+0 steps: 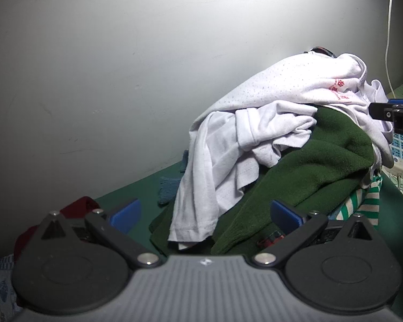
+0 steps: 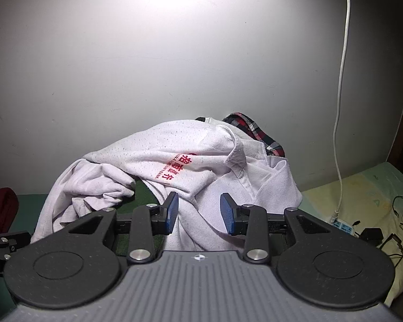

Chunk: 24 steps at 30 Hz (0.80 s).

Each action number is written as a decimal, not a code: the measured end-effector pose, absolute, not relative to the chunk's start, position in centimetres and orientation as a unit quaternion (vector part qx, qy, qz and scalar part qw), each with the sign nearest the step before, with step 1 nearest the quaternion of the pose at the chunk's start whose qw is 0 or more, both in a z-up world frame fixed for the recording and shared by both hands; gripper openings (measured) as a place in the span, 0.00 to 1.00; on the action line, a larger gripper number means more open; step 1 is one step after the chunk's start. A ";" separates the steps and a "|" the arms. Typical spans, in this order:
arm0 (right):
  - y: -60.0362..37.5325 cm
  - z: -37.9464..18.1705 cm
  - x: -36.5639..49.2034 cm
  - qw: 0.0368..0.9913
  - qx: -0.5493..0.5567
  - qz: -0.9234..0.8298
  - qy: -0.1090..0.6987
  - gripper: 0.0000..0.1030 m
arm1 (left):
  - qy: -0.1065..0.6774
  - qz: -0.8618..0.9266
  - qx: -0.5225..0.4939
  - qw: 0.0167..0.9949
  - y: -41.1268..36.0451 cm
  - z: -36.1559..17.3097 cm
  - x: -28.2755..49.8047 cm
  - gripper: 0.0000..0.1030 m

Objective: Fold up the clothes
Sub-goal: 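Grasp the white polo shirt on the pile with both grippers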

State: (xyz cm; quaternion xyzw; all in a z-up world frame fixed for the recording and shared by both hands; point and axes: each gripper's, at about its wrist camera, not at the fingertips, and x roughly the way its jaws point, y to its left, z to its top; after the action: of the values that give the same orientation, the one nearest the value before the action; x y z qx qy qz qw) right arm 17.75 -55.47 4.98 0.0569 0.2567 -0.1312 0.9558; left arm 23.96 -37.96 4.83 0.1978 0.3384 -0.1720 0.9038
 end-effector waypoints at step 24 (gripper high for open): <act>-55.5 6.4 17.0 0.971 0.044 -0.075 0.225 0.04 | 0.294 -0.258 0.197 0.899 -40.3 2.5 20.3 0.99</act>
State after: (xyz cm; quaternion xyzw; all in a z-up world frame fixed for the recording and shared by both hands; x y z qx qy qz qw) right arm 17.04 -55.50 6.38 0.0444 0.2247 -0.0747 0.9705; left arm 20.28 -40.26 2.48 0.1968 0.2941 -0.2578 0.8991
